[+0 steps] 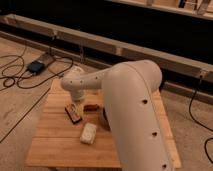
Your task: Place the pepper on the white sponge
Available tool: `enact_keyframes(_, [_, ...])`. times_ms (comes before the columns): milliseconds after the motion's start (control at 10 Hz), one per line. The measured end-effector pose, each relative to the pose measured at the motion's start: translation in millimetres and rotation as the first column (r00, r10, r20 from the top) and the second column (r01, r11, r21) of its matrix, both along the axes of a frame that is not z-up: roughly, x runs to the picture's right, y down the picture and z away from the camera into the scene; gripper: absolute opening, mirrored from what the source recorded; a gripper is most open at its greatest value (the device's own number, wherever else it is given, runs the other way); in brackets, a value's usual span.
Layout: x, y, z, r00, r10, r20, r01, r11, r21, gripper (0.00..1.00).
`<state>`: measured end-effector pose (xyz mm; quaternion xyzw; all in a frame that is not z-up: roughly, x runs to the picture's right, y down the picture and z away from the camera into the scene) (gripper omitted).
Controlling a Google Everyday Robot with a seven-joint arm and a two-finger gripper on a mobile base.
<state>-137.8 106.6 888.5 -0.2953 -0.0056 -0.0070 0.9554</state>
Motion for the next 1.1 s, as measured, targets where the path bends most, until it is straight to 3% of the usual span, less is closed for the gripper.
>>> enact_keyframes(800, [27.0, -0.9, 32.6, 0.999, -0.047, -0.002, 0.047, 0.9989, 0.007, 0.79])
enact_keyframes(1100, [31.8, 1.9, 38.6, 0.999, -0.044, -0.017, 0.044, 0.9989, 0.014, 0.5])
